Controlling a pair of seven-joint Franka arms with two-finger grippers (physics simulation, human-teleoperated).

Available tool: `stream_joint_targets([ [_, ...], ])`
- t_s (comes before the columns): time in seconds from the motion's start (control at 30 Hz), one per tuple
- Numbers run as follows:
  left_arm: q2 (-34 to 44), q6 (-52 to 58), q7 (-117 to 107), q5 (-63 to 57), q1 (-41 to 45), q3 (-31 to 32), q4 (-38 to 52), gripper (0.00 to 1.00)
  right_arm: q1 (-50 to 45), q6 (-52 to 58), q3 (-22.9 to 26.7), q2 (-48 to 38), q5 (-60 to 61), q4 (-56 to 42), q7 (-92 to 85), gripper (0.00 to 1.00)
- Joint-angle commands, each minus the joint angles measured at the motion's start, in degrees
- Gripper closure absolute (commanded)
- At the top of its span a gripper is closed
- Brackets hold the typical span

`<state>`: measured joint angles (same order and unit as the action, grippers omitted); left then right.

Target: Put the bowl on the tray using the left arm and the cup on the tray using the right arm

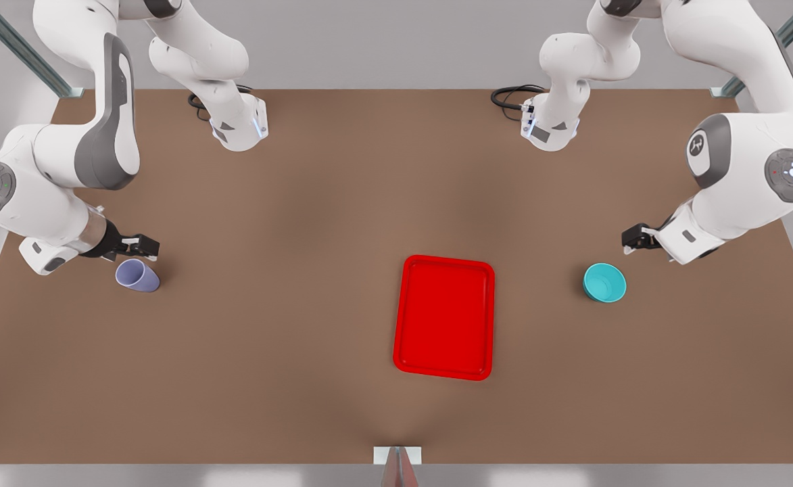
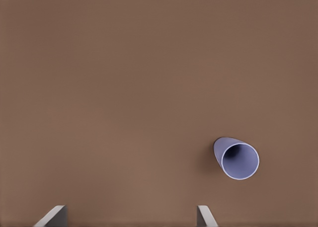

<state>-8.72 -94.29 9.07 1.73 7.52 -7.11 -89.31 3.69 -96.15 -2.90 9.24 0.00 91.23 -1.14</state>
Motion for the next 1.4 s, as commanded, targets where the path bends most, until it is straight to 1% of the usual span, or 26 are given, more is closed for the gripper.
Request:
stream_joint_targets([
  [0.0, 0.0, 0.0, 0.1, -0.1, 0.0, 0.0, -0.2, 0.0, 0.0, 0.0, 0.0, 0.0, 0.0, 0.0, 0.0, 0.0],
  [0.03, 0.0, 0.1, -0.1, -0.2, 0.0, 0.0, -1.2, 0.0, 0.0, 0.0, 0.0, 0.0, 0.0, 0.0, 0.0, 0.0],
  [0.07, -0.2, -0.1, -0.1, -0.2, -0.1, -1.6, -5.0, 0.0, 0.0, 0.0, 0.0, 0.0, 0.0, -0.1, 0.0, 0.0],
  [0.1, -0.4, -1.2, -0.5, -0.3, -0.2, -2.8, -11.6, 0.0, 0.0, 0.0, 0.0, 0.1, 0.0, 0.0, 0.0, 0.0],
  [0.13, -0.4, -10.5, -0.4, 0.3, -0.2, -4.6, -19.1, 0.0, 0.0, 0.0, 0.0, 0.1, 0.0, 0.0, 0.0, 0.0],
  [0.2, -3.0, -21.0, 0.6, 8.8, -2.0, -6.1, -26.5, 0.0, 0.0, 0.0, 0.0, 0.0, 0.0, 0.0, 0.1, 0.0],
  [0.27, -8.2, -24.4, 8.7, 15.6, -5.7, -6.1, -26.8, 0.0, 0.0, 0.0, 0.0, 0.0, 0.0, 0.0, 0.1, 0.0],
  [0.33, -11.0, -25.6, 14.7, 18.7, -8.7, -6.1, -26.9, 0.0, 0.0, 0.0, 0.0, 0.1, 0.0, 0.0, 0.0, 0.0],
  [0.37, -12.5, -25.8, 18.8, 22.2, -10.2, -6.3, -26.8, 0.0, 0.0, 0.0, 0.0, 0.0, 0.0, 0.0, 0.1, 0.0],
  [0.5, -16.1, -30.4, 18.7, 24.1, -10.9, -6.3, -26.7, 0.0, 0.0, 0.0, 0.0, 0.0, 0.0, 0.0, 0.1, 0.0],
  [0.6, -16.9, -32.6, 16.2, 26.7, -10.9, -6.3, -26.6, 0.0, 0.0, 0.0, 0.0, 0.0, 0.0, 0.0, 0.0, 0.0],
  [0.9, -19.1, -32.7, 16.2, 26.2, -10.9, -6.3, -26.4, 0.0, 0.1, -0.2, 0.0, 0.1, 0.0, -0.1, 0.1, 0.0],
  [0.93, -19.5, -32.7, 16.2, 26.2, -10.8, -6.3, -26.4, 0.02, 0.2, -0.3, 0.0, 0.1, 0.0, -0.1, 0.0, 0.0],
  [1.0, -19.7, -32.6, 16.2, 26.2, -10.7, -6.3, -26.4, 0.4, 0.4, -0.4, 0.0, 0.2, 0.0, -0.1, -0.3, 0.0],
  [1.07, -19.7, -32.3, 16.2, 26.4, -10.6, -6.3, -26.4, 0.61, 0.4, -0.4, 0.0, 0.2, 0.0, -0.1, -0.3, 0.0],
  [1.2, -20.2, -32.7, 15.8, 26.6, -10.5, -6.2, -26.0, 0.74, 0.8, -0.4, 0.3, 0.2, 0.0, 0.0, -0.7, 0.0],
  [1.3, -21.3, -32.8, 15.8, 26.4, -10.5, -6.2, -25.0, 0.79, 0.8, -0.4, 0.4, 0.2, 0.0, -0.1, -0.7, 0.0],
  [1.37, -21.5, -32.8, 15.9, 26.4, -10.4, -6.3, -24.7, 0.79, 0.7, -0.4, 0.4, 0.2, 0.0, -0.1, -0.7, 0.0],
])
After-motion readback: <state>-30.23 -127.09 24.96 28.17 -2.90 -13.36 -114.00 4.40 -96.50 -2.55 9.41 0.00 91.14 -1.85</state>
